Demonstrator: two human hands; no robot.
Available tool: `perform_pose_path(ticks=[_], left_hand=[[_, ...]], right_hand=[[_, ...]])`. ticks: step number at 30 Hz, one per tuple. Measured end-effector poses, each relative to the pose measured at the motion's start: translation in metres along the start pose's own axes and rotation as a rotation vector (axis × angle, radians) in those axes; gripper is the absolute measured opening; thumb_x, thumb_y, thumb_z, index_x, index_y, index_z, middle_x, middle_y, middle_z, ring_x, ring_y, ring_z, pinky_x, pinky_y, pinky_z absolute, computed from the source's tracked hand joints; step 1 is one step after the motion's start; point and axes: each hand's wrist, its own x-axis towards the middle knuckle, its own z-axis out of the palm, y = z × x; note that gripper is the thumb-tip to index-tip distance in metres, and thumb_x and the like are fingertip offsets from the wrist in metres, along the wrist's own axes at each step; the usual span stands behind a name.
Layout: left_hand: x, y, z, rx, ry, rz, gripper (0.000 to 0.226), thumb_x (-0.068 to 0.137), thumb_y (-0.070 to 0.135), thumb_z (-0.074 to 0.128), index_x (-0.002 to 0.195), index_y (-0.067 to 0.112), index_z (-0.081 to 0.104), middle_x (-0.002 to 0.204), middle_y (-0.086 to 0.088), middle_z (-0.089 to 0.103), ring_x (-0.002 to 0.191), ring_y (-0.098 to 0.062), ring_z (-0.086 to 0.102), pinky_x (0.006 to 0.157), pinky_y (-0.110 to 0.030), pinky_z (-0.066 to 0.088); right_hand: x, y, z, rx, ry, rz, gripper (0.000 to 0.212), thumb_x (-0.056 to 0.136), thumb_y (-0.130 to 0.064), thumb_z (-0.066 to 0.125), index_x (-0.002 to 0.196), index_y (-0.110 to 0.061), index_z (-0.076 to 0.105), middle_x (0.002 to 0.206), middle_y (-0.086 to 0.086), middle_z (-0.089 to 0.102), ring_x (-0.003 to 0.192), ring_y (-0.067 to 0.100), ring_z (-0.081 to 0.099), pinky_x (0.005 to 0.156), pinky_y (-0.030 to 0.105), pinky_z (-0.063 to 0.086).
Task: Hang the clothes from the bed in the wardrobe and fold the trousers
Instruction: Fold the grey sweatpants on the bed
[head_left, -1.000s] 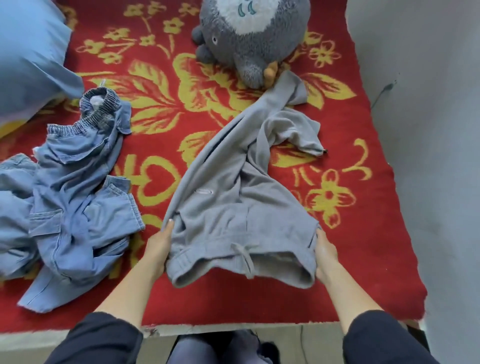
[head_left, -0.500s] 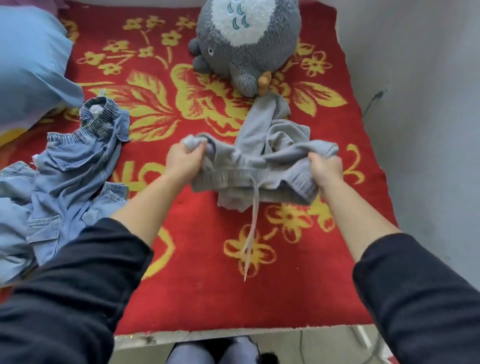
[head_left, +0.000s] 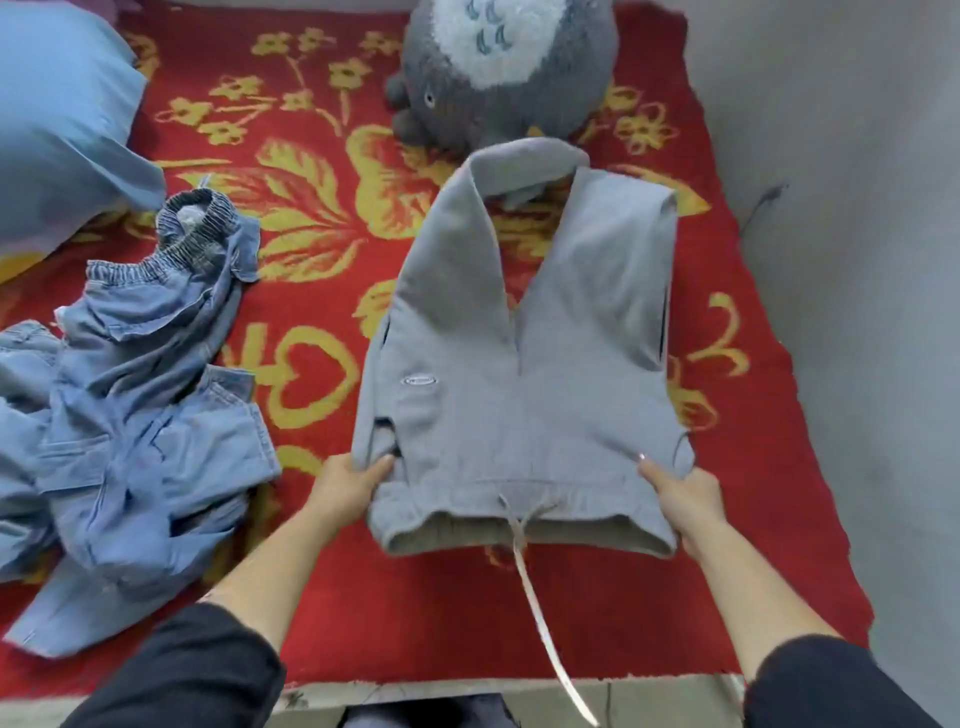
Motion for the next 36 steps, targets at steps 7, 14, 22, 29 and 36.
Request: perform_pose_path(ticks=[7,14,22,29,36], left_hand=[[-0.022,-0.072,0.012,0.045,-0.09,-0.106,0.015,0.076,0.01,0.079,0.083,0.011,0.065,0.076,0.0,0.066,0.065,-0.009,0.058,0.053,-0.024,0.042],[-0.056,-0.139,0.011,0.184,-0.281,-0.183,0.012,0.077,0.013,0.078,0.082,0.013,0.067,0.067,0.005,0.069,0.058,-0.01,0.061,0.048,-0.023,0.045],[-0.056,-0.195,0.053,0.226,-0.242,-0.306,0.034,0.079,0.019,0.075,0.109,0.009,0.061,0.101,-0.006,0.071,0.094,-0.026,0.066,0.086,-0.045,0.053],[-0.042,-0.212,0.057,0.258,-0.227,-0.28,0.016,0.074,0.01,0.062,0.09,0.008,0.063,0.079,-0.008,0.072,0.075,-0.027,0.069,0.076,-0.047,0.057],[-0.047,-0.219,0.043,0.403,-0.469,-0.343,0.016,0.079,0.0,0.063,0.094,0.006,0.061,0.077,-0.008,0.069,0.067,-0.021,0.067,0.047,-0.023,0.047]], right_hand=[[-0.016,0.082,0.014,-0.129,-0.012,0.138,0.044,0.083,-0.029,0.073,0.11,0.004,0.064,0.111,0.021,0.067,0.1,0.035,0.063,0.076,0.036,0.045],[-0.061,0.149,0.006,-0.324,-0.024,0.136,0.06,0.084,-0.044,0.069,0.118,0.003,0.054,0.12,0.022,0.06,0.109,0.039,0.055,0.079,0.034,0.038],[-0.068,0.207,0.048,-0.471,-0.066,0.295,0.053,0.091,-0.022,0.062,0.129,0.006,0.038,0.131,0.028,0.05,0.121,0.042,0.049,0.092,0.041,0.041],[-0.058,0.217,0.074,-0.293,0.194,0.341,0.072,0.087,-0.018,0.067,0.141,-0.001,0.024,0.14,0.027,0.033,0.121,0.044,0.043,0.094,0.047,0.039],[-0.054,0.228,0.059,-0.262,0.146,0.523,0.033,0.097,-0.007,0.045,0.128,0.005,0.043,0.107,0.031,0.063,0.06,0.033,0.067,0.043,0.036,0.052]])
